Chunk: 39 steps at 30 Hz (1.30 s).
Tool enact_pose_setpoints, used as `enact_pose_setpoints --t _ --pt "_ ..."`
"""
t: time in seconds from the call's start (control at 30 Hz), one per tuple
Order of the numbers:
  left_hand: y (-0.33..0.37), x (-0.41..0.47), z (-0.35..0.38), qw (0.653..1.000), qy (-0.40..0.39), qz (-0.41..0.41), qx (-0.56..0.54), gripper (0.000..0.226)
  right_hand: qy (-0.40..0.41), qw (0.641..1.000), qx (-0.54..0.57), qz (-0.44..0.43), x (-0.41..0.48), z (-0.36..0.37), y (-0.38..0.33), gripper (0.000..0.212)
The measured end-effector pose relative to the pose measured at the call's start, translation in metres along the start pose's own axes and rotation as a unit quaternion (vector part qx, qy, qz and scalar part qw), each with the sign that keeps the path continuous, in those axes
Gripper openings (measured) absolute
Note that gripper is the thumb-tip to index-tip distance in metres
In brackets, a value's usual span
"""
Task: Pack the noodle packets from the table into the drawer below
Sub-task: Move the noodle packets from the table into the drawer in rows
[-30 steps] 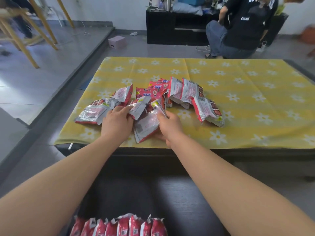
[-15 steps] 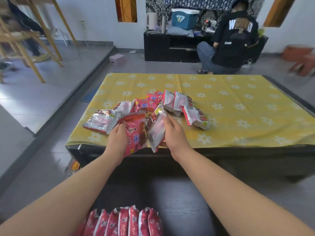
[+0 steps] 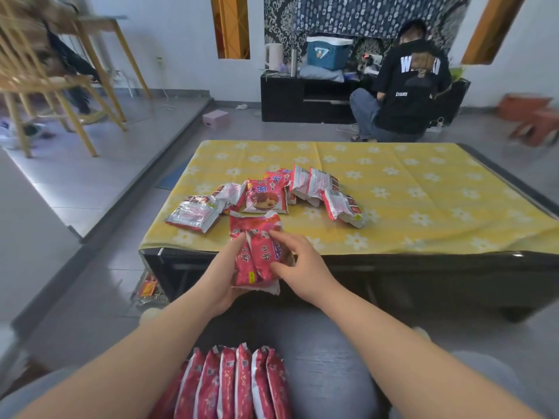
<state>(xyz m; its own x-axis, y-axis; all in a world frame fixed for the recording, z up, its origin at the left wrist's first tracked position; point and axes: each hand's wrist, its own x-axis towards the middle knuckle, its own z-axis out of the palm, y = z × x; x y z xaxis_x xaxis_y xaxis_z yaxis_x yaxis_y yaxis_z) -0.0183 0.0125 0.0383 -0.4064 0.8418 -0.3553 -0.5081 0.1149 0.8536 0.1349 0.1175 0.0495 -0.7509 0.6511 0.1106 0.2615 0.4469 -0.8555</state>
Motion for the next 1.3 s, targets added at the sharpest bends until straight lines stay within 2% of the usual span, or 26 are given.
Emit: enact_pose_setpoints --t 0.2,0.33,0.43,0.53,0.7,0.97,1.1,1.3 --pt "-0.012 -0.023 -0.001 1.000 0.011 -0.008 0.001 0.039 -0.037 0.997 0.056 0.031 -0.019 0.013 0.004 0.078" --pt "-0.019 -0.031 -0.006 0.992 0.036 -0.002 0.117 0.032 -0.077 0.991 0.074 0.081 -0.028 0.027 0.003 0.082" --pt "-0.024 -0.034 -0.020 0.965 0.086 -0.004 0.246 0.039 -0.118 0.986 0.054 0.107 -0.031 0.044 0.004 0.090" --pt "-0.025 -0.032 -0.039 0.934 0.132 -0.026 0.330 0.038 -0.161 0.977 0.039 0.132 -0.026 0.069 0.006 0.093" --pt "-0.028 -0.021 -0.066 0.895 0.140 -0.039 0.422 0.043 -0.181 0.966 0.072 0.172 -0.012 0.111 0.011 0.079" --pt "-0.037 0.014 -0.118 0.908 0.156 -0.123 0.368 0.045 -0.180 0.957 0.104 0.204 0.029 0.164 0.031 0.085" --pt "-0.038 0.029 -0.132 0.899 0.175 -0.150 0.373 0.048 -0.202 0.946 0.109 0.231 0.044 0.183 0.050 0.082" --pt "-0.040 0.037 -0.144 0.809 0.167 -0.149 0.544 0.045 -0.226 0.941 0.083 0.238 0.048 0.208 0.072 0.097"
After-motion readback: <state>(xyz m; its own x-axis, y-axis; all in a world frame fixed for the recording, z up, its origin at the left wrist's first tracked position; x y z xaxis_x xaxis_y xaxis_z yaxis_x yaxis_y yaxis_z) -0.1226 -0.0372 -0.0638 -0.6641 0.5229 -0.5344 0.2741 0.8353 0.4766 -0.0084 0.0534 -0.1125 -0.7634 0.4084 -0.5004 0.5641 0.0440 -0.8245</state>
